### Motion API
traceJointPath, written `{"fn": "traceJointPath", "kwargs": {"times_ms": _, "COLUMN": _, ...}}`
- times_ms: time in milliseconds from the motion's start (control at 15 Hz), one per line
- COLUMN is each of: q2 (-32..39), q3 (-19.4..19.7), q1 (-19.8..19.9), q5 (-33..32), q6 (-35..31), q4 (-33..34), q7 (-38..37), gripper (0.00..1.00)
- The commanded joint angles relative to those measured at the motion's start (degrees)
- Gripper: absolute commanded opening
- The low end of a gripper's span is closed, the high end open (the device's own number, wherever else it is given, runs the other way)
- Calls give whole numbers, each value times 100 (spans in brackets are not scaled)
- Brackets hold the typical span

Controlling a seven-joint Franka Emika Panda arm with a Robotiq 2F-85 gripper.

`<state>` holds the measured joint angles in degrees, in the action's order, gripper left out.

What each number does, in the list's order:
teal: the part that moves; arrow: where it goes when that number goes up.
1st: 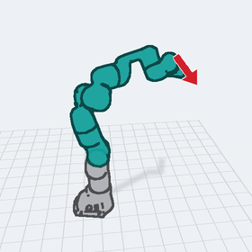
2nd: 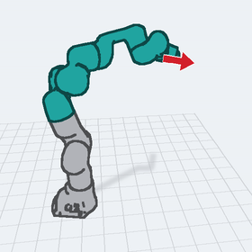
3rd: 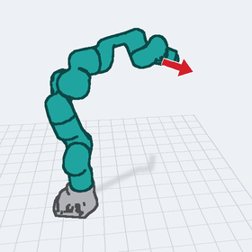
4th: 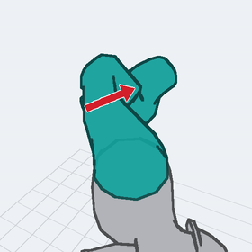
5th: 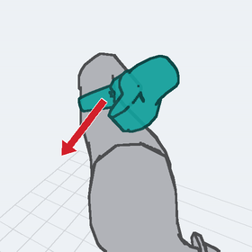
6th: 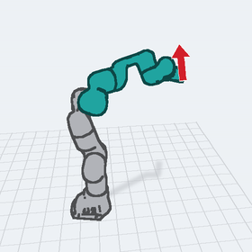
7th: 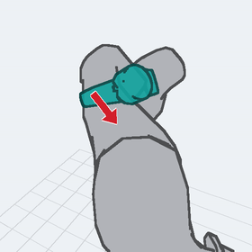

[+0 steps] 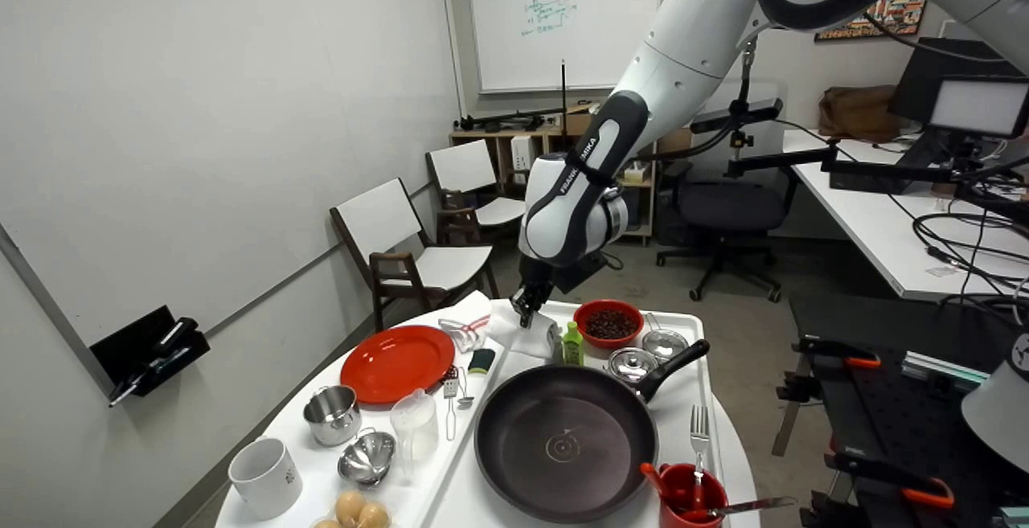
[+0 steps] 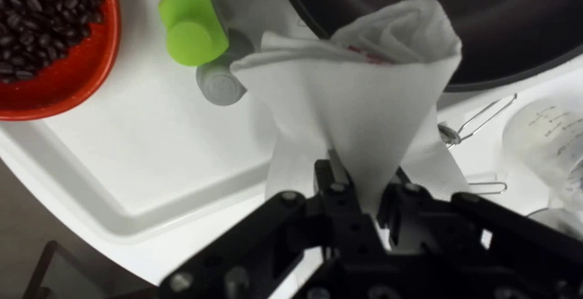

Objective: Wipe the pan with the towel

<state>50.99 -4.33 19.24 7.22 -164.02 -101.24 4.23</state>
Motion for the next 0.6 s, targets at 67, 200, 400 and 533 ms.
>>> {"fn": "traceJointPath", "kwargs": {"times_ms": 67, "q2": 294, "q3": -224, "q1": 391, "q5": 757, "q6": 363, "q4": 698, "q7": -342, "gripper": 4}}
{"fn": "traceJointPath", "kwargs": {"times_ms": 200, "q2": 462, "q3": -239, "q1": 500, "q5": 1054, "q6": 477, "q4": 984, "q7": -513, "gripper": 4}}
{"fn": "traceJointPath", "kwargs": {"times_ms": 400, "q2": 799, "q3": -226, "q1": 598, "q5": 1434, "q6": 536, "q4": 1400, "q7": -768, "gripper": 4}}
{"fn": "traceJointPath", "kwargs": {"times_ms": 533, "q2": 1055, "q3": -227, "q1": 640, "q5": 1646, "q6": 546, "q4": 1666, "q7": -966, "gripper": 4}}
